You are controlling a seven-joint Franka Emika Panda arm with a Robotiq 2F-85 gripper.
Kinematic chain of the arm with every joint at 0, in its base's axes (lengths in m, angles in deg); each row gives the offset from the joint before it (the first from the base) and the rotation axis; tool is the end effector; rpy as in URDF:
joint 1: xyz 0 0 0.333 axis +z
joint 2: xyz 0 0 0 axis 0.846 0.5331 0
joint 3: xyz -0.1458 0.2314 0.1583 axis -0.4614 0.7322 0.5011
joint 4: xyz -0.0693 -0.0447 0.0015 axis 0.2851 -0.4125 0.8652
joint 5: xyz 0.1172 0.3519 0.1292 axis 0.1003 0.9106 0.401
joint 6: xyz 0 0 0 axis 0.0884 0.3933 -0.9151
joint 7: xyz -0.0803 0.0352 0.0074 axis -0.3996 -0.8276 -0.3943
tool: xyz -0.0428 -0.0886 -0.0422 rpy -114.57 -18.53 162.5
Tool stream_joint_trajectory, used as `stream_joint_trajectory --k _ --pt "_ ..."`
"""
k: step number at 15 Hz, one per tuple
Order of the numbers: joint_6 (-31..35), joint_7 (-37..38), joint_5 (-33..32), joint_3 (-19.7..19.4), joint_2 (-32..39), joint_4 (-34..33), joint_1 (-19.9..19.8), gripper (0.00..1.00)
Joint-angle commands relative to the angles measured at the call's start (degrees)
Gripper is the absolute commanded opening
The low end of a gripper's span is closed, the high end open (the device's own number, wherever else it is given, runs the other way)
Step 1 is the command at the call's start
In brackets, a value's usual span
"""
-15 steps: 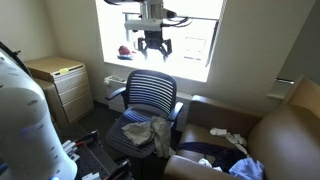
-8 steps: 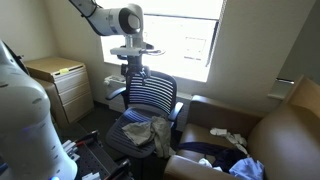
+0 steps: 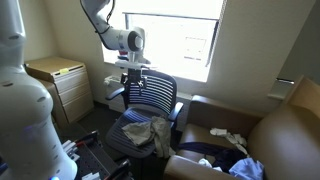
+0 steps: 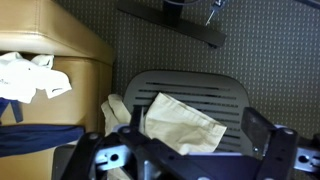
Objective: Pick the garment on the black chair and place it on the sofa
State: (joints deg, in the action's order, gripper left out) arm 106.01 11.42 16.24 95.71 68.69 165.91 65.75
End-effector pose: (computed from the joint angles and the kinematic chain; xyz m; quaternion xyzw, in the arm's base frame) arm 0.4796 0.1242 0.2656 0.9714 0.1910 -0.1350 0.0401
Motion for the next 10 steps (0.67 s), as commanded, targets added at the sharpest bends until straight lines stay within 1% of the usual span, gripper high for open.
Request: stream_joint_trajectory --k 1,3,5,7,9,10 --pt "10.8 6.9 3.78 0.29 1.62 2.21 0.14 1.0" --pt "19.88 13.58 5.96 0.87 7.79 2.08 1.54 1.0" --pt "28.97 21.51 6.21 0.64 13.79 0.73 4.17 1.0" --pt "36.14 30.12 5.18 -1.85 21.19 -3.17 8.43 1.0" --pt "39.57 37.79 6.49 -5.53 27.56 -7.39 13.83 1.0" --pt "37.72 31.8 7.11 -3.47 21.58 -2.17 11.27 1.0"
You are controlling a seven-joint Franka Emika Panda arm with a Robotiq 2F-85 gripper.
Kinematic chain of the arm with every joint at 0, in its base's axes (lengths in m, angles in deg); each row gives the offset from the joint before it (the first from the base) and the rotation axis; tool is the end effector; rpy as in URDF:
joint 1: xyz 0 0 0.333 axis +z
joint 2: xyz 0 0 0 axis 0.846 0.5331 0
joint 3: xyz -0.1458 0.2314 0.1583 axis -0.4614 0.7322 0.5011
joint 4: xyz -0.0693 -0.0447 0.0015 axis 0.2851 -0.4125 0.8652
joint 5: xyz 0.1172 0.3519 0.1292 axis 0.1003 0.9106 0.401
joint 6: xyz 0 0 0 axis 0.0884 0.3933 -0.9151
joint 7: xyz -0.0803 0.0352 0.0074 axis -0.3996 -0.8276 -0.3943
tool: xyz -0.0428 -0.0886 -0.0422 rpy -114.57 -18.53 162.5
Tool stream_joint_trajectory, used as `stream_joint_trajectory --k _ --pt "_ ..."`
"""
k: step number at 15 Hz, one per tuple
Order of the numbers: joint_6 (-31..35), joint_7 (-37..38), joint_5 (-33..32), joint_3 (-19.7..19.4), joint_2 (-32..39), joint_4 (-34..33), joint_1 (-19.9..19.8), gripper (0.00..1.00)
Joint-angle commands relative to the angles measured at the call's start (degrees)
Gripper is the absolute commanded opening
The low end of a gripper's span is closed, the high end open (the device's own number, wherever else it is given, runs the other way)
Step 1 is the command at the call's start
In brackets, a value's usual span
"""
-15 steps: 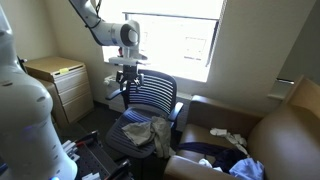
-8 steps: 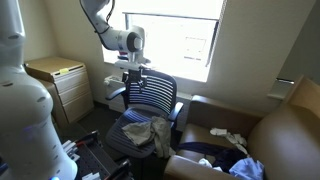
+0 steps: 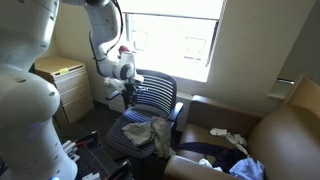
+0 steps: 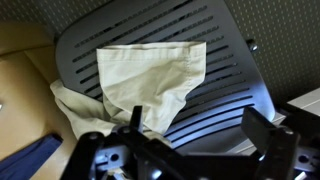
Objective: Pick the garment on the black chair and place it on the sofa
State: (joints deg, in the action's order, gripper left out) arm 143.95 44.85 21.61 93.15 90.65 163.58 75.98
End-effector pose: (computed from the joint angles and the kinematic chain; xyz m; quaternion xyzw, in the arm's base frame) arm 0.4945 0.2081 0.1291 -0.9973 0.0682 -0.0103 0.0262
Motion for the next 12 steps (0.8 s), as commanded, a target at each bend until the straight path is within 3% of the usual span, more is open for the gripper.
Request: stream_joint_trajectory --k 1,4,5,6,8,11,12 --pt "0.58 -0.48 1.91 -1.81 2.05 -1.22 2.59 1.0" --pt "0.43 -0.94 2.31 -1.8 1.99 -1.46 2.66 1.0" --pt "-1.13 0.5 1.33 -3.88 3.98 -3.02 3.96 1.0" --pt "0.36 5.49 -0.45 -9.05 8.3 -5.02 7.58 1.0" --pt "3.57 7.34 1.11 -10.63 14.14 -6.8 7.12 1.0" --pt "7.0 5.35 5.26 -8.42 22.38 -12.52 2.96 1.0" --pt "6.79 3.84 7.61 -5.42 24.3 -14.74 -0.56 1.0"
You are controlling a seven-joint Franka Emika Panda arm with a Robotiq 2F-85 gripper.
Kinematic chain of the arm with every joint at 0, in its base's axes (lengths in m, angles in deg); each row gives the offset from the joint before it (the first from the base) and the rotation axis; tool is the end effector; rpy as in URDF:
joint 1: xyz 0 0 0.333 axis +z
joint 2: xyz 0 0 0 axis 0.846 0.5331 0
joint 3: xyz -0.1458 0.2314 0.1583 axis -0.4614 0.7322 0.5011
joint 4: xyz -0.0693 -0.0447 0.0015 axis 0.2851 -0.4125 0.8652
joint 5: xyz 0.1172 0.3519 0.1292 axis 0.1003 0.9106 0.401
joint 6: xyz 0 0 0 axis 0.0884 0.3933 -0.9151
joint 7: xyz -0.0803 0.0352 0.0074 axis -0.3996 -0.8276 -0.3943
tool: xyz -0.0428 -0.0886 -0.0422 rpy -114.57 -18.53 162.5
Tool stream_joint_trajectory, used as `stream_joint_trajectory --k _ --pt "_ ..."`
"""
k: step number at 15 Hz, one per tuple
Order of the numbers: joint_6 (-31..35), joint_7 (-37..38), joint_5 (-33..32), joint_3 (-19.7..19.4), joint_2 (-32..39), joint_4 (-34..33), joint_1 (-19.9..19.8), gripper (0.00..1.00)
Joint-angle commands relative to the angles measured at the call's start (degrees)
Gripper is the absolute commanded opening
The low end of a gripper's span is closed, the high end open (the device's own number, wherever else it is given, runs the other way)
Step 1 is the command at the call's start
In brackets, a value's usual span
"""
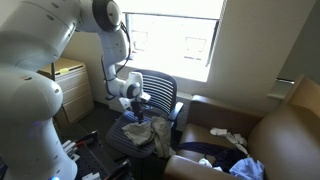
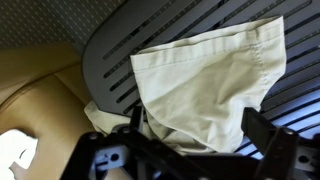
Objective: Pick the garment on the black chair and place it on the sofa
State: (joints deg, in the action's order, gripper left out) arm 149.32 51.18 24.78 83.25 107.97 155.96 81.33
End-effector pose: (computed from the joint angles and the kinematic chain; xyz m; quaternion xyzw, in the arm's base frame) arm 0.5054 0.1545 0.0133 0.9852 -0.1682 0.0005 0.0341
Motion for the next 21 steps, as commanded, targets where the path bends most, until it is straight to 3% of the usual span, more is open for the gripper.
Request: stream_joint_trajectory --k 1,2,3,6,8,13,16,17,21 --pt "-0.65 -3.94 6.67 7.73 8.84 -9.82 -9.62 1.0" --pt "-3.18 -5.32 8.26 9.92 10.35 -12.27 -12.07 1.0" --pt "0.15 -3.38 7.39 4.73 7.48 -6.97 -5.48 1.0" --pt "-1.61 -5.38 8.98 8.15 10.52 -11.66 -10.3 1.0" --pt "4.56 -2.77 9.24 4.97 13.01 -12.85 -6.62 1.0" --pt "13.21 0.28 14.03 3.8 24.11 -23.16 -2.39 1.0" --pt "11.29 2.91 17.21 3.08 29.72 -31.0 -1.01 1.0" --pt "12.44 0.38 16.31 4.46 26.03 -25.44 -2.1 1.0" --pt "12.46 2.13 17.05 3.63 30.25 -30.65 -1.48 1.0"
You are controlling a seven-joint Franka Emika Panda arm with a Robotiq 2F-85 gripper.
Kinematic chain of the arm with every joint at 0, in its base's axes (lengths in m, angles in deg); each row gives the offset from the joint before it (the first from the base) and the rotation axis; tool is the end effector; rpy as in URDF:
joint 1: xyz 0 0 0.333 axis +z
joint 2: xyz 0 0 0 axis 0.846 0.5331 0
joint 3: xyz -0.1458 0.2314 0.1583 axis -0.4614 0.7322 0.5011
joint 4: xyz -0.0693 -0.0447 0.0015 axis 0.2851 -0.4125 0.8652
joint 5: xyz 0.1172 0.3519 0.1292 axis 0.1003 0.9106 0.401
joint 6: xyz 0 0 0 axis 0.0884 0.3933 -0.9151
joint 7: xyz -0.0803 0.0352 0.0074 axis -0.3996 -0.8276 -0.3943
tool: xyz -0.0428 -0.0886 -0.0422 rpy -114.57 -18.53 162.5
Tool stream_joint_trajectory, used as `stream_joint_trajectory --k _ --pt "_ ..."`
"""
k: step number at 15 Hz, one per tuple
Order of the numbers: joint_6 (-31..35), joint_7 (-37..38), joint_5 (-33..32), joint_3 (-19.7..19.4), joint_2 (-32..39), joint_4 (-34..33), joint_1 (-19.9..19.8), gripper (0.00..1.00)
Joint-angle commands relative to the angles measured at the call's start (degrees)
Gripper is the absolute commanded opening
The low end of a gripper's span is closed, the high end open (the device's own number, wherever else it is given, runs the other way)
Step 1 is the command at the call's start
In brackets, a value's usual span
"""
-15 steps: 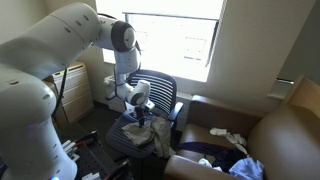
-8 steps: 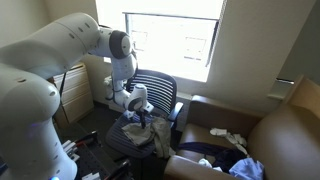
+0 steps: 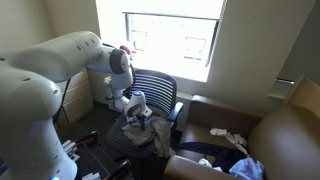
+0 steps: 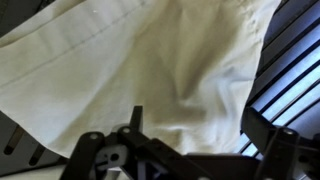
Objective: Pick the garment on the black chair and place it on the sofa
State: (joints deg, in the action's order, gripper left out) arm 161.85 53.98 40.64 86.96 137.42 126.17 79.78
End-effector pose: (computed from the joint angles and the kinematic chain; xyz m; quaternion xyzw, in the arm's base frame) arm 0.5581 0.1752 -0.1283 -0.9464 0.3084 -0.0821 0.0493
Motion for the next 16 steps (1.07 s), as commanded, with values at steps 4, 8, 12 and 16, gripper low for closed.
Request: stream_joint_trajectory --k 4,8,12,16 --pt "-0.8 0.49 1.79 -0.71 5.82 -6.33 -0.11 1.0" --pt "-0.45 0.35 1.89 -1.42 5.19 -4.94 0.7 0.73" --pt "-1.02 0.98 2.27 -2.37 5.02 -5.02 1.0 0.45" --pt "-2.73 1.81 2.4 -3.67 4.15 -5.06 0.85 0.18"
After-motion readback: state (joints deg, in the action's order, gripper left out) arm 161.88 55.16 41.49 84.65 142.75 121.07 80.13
